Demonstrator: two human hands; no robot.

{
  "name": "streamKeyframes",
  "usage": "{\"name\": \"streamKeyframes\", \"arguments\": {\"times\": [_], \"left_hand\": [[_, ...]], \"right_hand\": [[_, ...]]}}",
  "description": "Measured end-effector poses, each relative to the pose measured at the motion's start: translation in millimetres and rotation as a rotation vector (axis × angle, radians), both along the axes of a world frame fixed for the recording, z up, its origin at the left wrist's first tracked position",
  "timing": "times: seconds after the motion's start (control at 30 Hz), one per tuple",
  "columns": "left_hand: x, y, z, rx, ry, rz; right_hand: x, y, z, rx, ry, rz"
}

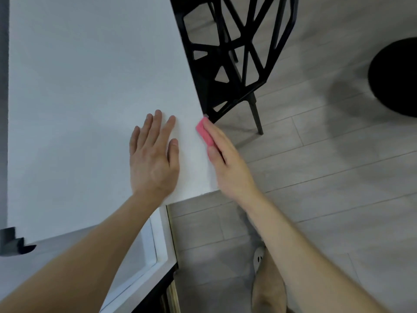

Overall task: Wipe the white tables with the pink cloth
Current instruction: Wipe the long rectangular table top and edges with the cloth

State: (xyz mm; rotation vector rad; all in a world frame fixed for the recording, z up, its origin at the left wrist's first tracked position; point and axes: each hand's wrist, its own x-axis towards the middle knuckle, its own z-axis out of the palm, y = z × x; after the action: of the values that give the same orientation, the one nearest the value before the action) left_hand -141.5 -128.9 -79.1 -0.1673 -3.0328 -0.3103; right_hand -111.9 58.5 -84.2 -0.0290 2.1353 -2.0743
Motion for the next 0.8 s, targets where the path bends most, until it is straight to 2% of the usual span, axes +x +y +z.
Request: {"name": "streamKeyframes", "arguments": {"times": [0.07,0.13,0.33,0.4,0.5,0.67,0.8], "left_hand": [[0,1,-1,-0.006,0.004,-0.005],[-1,0,-1,-0.010,0.009,-0.005],[-1,-1,-2,-0.004,0.013,-0.008],[-1,-2,-3,0.000,0.019,-0.012],[-1,-3,-3,0.008,0.026,-0.022],[-5,-5,-3,0.023,0.011,-0.027],[-5,-4,-1,0.004,-0.018,-0.030]], "right_hand": [[67,6,4,-0.035,-0.024,-0.016],[82,8,4,-0.039,-0.056,-0.024],[-70,-1,-4,0.024,-0.046,0.017],[-90,-2,-6,0.045,-0.039,0.028],[-50,-2,-3,0.025,-0.030,0.024],[76,33,5,0.106,-0.098,0.098],[115,77,15,0.197,-0.296,0.190]]}}
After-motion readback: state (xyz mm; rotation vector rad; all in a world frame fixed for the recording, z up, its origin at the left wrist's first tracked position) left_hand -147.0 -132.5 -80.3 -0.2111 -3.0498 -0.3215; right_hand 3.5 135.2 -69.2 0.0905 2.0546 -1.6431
